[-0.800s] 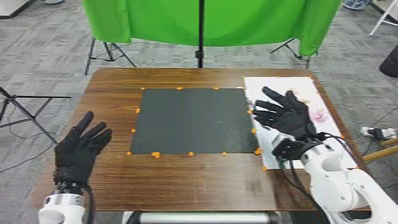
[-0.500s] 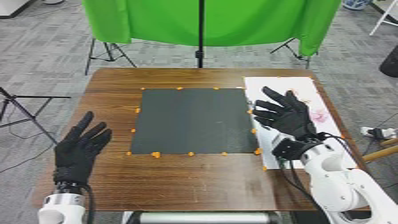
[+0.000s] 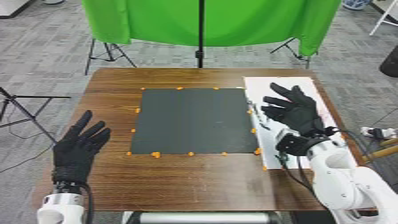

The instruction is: Arrange flowers

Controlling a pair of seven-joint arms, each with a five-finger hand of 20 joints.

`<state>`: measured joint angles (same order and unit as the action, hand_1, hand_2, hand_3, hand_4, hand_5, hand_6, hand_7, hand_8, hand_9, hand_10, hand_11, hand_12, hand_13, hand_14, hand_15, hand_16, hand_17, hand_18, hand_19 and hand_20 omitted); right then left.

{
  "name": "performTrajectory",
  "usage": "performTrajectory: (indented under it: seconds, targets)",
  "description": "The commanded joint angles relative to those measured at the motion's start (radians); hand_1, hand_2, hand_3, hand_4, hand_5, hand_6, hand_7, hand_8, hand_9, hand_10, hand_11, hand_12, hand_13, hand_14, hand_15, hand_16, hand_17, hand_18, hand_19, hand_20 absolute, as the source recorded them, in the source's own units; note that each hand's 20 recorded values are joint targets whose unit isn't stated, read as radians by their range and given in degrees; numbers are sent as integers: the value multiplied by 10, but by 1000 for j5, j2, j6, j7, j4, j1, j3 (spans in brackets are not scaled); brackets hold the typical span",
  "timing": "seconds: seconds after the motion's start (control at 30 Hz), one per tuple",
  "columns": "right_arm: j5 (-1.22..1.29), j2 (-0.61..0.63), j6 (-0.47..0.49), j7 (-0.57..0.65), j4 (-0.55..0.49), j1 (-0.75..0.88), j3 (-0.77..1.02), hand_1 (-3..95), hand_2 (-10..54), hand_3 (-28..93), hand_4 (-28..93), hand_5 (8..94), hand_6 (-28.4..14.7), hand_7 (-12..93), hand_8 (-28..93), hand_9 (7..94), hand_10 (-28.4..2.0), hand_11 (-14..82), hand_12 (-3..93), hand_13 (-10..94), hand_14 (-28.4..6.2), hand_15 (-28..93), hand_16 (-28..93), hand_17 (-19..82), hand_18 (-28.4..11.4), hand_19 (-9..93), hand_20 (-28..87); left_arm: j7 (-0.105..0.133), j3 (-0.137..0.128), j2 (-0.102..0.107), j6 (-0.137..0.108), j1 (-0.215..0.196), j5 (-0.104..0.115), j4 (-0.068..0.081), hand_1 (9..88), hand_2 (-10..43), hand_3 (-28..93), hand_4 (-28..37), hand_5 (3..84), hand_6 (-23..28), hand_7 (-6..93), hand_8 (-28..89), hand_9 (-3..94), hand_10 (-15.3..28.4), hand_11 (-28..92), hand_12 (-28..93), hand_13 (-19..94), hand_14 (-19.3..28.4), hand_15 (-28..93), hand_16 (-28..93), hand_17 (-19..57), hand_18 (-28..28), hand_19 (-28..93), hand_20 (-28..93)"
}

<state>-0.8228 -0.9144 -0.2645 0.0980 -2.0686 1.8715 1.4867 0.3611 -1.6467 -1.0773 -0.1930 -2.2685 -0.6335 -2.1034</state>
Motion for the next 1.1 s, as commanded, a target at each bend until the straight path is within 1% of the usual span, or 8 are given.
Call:
performTrajectory:
  seconds: [0.03, 0.13, 0.17, 0.27, 0.4, 0.57, 0.67, 1.1]
  targets:
    - [-259, 102, -176, 190, -141, 167, 141, 142, 57, 744, -282, 452, 17, 153, -132, 487, -148, 164, 140, 345, -192, 456, 124, -9, -233, 495, 222, 17, -6, 18, -6, -12, 8, -3, 182, 68, 793, -283, 336, 59, 64, -77, 314, 190, 210, 109, 197, 268, 514, -94, -79, 284, 556, -1]
    - [-462, 148, -269, 353, -180, 172, 122, 198, 42, 779, -279, 466, 6, 161, -136, 497, -152, 175, 137, 372, -189, 487, 106, 17, -234, 531, 227, 27, -8, 24, -9, -15, 13, -2, 182, 68, 794, -283, 336, 59, 64, -77, 314, 190, 210, 109, 197, 267, 514, -94, -79, 284, 556, -2]
    - [-560, 159, -287, 462, -198, 162, 108, 206, 38, 784, -279, 468, 5, 162, -137, 500, -153, 179, 137, 378, -188, 493, 104, 23, -235, 540, 229, 26, -10, 23, -9, -18, 11, -3, 182, 69, 793, -283, 336, 59, 65, -77, 314, 190, 210, 109, 197, 267, 514, -94, -79, 284, 557, -2]
    - [-837, 171, -231, 704, -235, 171, 89, 247, 10, 797, -275, 487, -10, 166, -142, 542, -157, 226, 136, 448, -180, 558, 82, 94, -245, 624, 233, 22, -13, 21, -9, -26, 10, -5, 183, 68, 793, -283, 336, 59, 65, -77, 314, 190, 210, 109, 197, 267, 514, -94, -79, 284, 557, -2]
    - [-1105, 198, -128, 874, -245, 156, 5, 282, -17, 782, -265, 534, -37, 160, -133, 598, -175, 300, 151, 529, -172, 627, 85, 177, -256, 728, 241, 22, -18, 19, -11, -33, 10, -7, 183, 68, 794, -283, 336, 59, 65, -78, 315, 190, 209, 108, 197, 268, 514, -94, -79, 284, 557, -3]
    - [-1240, 194, 37, 982, -230, 99, -112, 313, -46, 758, -257, 585, -54, 164, -127, 634, -180, 445, 184, 597, -156, 712, 114, 251, -262, 829, 242, 18, -18, 18, -8, -32, 8, -8, 183, 68, 794, -283, 336, 59, 65, -78, 314, 190, 210, 109, 197, 268, 515, -94, -79, 284, 557, -3]
    - [-1337, 198, 109, 1049, -210, 48, -203, 319, -60, 729, -254, 612, -60, 165, -124, 634, -187, 482, 192, 611, -156, 736, 125, 277, -272, 851, 232, 22, -14, 20, -10, -25, 10, -7, 183, 68, 795, -283, 336, 59, 65, -78, 314, 190, 209, 109, 197, 268, 515, -94, -79, 284, 557, -3]
    - [-1481, 169, 216, 1082, -110, -156, -457, 331, -76, 707, -241, 639, -71, 159, -116, 639, -199, 521, 199, 638, -151, 748, 140, 306, -282, 891, 188, 20, -18, 21, -12, -24, 13, -6, 184, 68, 794, -283, 336, 60, 65, -78, 314, 189, 209, 109, 197, 268, 514, -95, -79, 284, 558, -5]
